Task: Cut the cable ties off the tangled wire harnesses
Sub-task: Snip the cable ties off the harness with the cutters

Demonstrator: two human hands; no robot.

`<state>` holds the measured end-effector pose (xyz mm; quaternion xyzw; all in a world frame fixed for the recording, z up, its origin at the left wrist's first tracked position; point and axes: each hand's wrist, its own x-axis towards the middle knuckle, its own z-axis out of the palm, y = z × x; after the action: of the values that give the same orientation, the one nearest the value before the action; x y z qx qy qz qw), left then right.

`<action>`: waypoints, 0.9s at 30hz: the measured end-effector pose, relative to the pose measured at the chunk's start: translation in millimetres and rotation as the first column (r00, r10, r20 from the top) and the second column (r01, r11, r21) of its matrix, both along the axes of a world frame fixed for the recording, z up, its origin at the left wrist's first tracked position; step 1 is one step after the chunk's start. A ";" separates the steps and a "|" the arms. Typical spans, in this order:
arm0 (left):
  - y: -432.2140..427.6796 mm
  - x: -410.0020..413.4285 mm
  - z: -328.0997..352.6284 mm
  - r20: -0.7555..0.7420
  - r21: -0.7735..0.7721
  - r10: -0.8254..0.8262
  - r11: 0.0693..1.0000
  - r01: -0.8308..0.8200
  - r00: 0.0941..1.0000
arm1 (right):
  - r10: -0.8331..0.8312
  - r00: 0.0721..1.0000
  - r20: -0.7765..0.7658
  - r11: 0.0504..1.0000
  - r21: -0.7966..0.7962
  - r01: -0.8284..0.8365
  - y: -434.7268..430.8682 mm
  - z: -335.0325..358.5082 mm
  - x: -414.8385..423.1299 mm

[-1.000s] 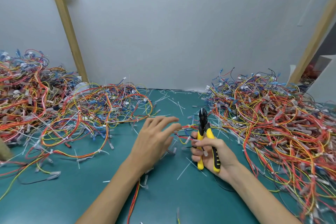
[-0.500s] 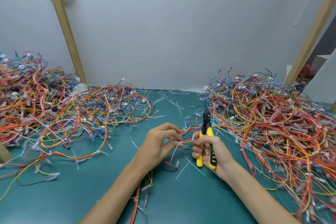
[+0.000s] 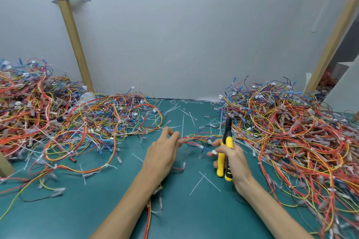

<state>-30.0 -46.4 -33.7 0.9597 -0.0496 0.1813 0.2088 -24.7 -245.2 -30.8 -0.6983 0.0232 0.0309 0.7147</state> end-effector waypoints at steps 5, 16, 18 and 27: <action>-6.7 -0.6 -2.9 0.017 -0.424 -0.180 0.889 0.170 0.984 | -0.041 0.959 0.281 0.956 -0.267 0.119 6.7 -1.6 -6.0; 23.9 -0.5 9.0 -0.323 -0.893 -0.627 0.450 -0.008 0.709 | 0.047 0.913 0.405 0.859 -0.483 0.169 7.5 -6.4 -5.7; 23.4 0.1 11.6 -0.322 -0.912 -0.636 0.408 -0.049 0.702 | 0.094 0.887 0.451 0.807 -0.557 0.198 8.2 -7.5 -6.6; -16.5 51.3 101.9 0.131 -0.987 -0.211 -0.121 0.107 0.969 | -0.244 0.713 0.657 0.832 -0.236 0.502 -5.6 3.1 -4.9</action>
<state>21.3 -62.9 68.2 0.4813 -0.0071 0.0977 0.8710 -29.7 -250.8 -27.7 -0.7809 -0.0551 -0.3461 0.5171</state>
